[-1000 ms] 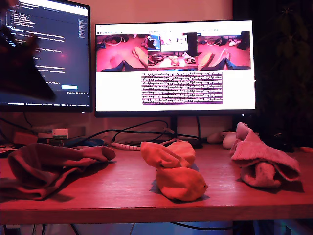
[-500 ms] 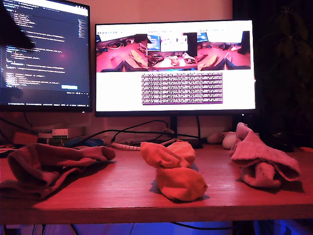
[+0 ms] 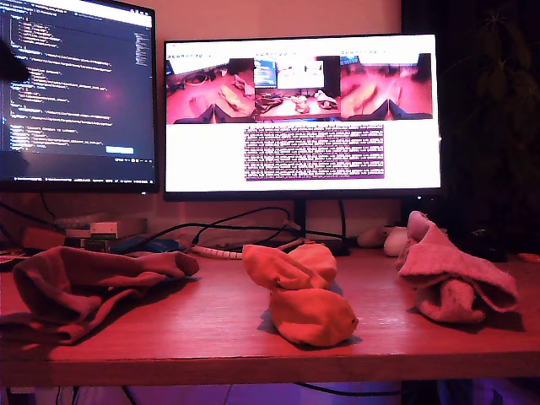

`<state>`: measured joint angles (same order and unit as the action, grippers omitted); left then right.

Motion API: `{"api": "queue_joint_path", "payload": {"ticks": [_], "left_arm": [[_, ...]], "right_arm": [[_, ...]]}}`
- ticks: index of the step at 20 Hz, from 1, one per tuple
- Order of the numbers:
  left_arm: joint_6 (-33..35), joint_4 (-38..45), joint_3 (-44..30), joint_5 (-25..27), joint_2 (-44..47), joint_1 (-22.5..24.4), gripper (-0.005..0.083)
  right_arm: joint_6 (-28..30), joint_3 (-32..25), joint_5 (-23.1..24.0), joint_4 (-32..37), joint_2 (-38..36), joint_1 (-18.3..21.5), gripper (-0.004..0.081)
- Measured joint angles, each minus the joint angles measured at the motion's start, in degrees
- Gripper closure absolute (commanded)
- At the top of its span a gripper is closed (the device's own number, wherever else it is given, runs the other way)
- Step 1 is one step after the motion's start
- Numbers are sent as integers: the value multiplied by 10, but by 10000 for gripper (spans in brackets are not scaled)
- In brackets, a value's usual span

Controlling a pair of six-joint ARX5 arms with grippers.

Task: Pair up the socks based on colour and pattern, by placing them on top of one another

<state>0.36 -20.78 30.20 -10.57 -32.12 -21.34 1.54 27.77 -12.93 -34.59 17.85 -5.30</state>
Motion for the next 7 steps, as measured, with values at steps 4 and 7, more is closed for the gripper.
{"api": "queue_joint_path", "payload": {"ticks": [4,7], "left_arm": [[0,-28,0,0,0,0,792],[0,-40,0,0,0,0,792]], "right_arm": [[0,-1,0,0,0,0,780],[0,-1,0,0,0,0,780]]}}
